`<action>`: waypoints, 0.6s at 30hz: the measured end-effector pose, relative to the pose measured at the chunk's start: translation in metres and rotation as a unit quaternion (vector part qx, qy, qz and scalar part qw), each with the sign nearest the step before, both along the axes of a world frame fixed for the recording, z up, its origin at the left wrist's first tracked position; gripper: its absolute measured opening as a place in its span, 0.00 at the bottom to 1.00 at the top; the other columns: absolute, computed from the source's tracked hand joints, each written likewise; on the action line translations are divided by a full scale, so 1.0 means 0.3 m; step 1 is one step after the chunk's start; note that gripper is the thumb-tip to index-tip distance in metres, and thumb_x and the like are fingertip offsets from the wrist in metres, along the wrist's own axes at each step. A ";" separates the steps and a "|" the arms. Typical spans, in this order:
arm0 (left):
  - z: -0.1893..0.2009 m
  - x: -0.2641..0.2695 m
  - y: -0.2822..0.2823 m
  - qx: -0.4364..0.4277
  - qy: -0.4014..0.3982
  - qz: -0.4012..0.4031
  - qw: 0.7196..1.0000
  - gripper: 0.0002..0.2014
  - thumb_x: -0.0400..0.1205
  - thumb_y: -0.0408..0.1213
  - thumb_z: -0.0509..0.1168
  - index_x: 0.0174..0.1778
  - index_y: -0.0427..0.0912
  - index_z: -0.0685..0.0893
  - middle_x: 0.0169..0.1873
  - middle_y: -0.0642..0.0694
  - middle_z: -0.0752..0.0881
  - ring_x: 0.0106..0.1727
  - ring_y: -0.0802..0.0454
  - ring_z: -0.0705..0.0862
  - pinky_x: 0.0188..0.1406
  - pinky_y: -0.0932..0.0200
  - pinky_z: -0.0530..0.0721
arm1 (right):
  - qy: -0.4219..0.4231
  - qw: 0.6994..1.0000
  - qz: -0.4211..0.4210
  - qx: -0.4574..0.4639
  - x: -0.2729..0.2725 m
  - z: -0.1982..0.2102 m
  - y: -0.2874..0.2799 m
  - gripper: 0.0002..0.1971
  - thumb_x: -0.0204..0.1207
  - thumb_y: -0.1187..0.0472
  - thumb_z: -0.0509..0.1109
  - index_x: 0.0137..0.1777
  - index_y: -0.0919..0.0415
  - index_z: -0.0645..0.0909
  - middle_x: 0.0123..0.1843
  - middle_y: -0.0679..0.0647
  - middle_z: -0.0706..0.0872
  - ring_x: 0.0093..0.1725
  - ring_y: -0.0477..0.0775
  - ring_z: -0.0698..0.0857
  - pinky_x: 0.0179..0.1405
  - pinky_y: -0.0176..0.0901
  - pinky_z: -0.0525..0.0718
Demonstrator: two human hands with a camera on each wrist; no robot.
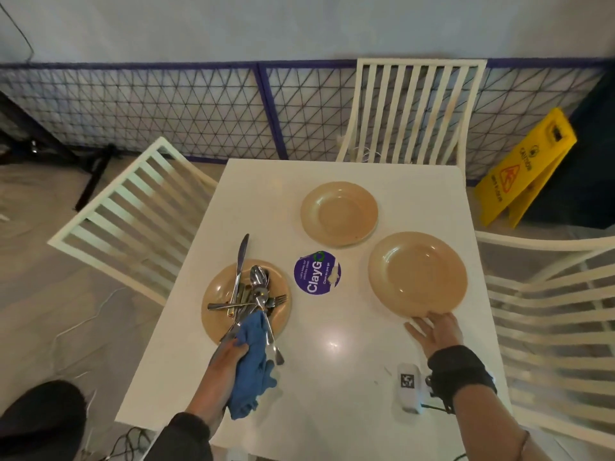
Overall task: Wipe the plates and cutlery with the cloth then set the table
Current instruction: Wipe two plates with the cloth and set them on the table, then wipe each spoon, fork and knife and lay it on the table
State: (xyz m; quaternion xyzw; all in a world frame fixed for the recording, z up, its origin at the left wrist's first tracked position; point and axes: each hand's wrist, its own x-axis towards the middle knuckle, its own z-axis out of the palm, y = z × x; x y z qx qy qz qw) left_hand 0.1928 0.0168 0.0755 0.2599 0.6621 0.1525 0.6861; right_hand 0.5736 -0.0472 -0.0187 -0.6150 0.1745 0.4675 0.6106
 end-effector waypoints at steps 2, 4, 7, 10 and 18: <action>-0.015 -0.036 0.025 -0.026 -0.002 0.010 1.000 0.21 0.83 0.50 0.61 0.58 0.34 0.78 0.44 0.31 0.83 0.22 0.44 0.83 0.20 0.57 0.81 | 0.007 1.000 0.010 -0.006 -0.031 0.023 0.012 0.23 0.87 0.69 0.58 0.81 0.60 0.66 0.76 0.66 0.76 0.72 0.72 0.79 0.69 0.71 0.79; -0.029 -0.087 0.044 -0.020 0.002 0.016 1.000 0.24 0.82 0.53 0.64 0.58 0.33 0.79 0.39 0.31 0.84 0.24 0.41 0.86 0.25 0.53 0.84 | 0.007 1.000 0.025 -0.018 -0.077 0.035 0.027 0.21 0.88 0.68 0.58 0.80 0.65 0.68 0.77 0.66 0.74 0.73 0.73 0.78 0.71 0.71 0.78; -0.029 -0.161 0.082 0.012 0.011 0.003 1.000 0.19 0.85 0.52 0.62 0.59 0.37 0.81 0.39 0.28 0.87 0.27 0.36 0.84 0.26 0.51 0.83 | 0.003 0.994 0.086 -0.064 -0.201 0.064 0.055 0.19 0.89 0.67 0.58 0.77 0.69 0.70 0.73 0.66 0.74 0.69 0.72 0.79 0.72 0.70 0.77; -0.045 -0.247 0.128 0.041 0.006 0.001 0.999 0.19 0.87 0.48 0.60 0.63 0.35 0.80 0.44 0.28 0.88 0.33 0.36 0.85 0.30 0.51 0.82 | -0.058 0.977 0.180 -0.100 -0.391 0.067 0.104 0.11 0.87 0.68 0.61 0.67 0.66 0.75 0.56 0.63 0.80 0.46 0.64 0.82 0.51 0.60 0.84; -0.098 -0.445 0.222 0.084 -0.057 0.010 0.995 0.17 0.90 0.37 0.52 0.49 0.39 0.86 0.43 0.33 0.88 0.36 0.48 0.89 0.37 0.51 0.87 | -0.172 0.801 0.551 -0.156 -0.826 0.017 0.207 0.16 0.78 0.46 0.72 0.60 0.53 0.82 0.49 0.54 0.90 0.43 0.53 0.87 0.36 0.42 0.85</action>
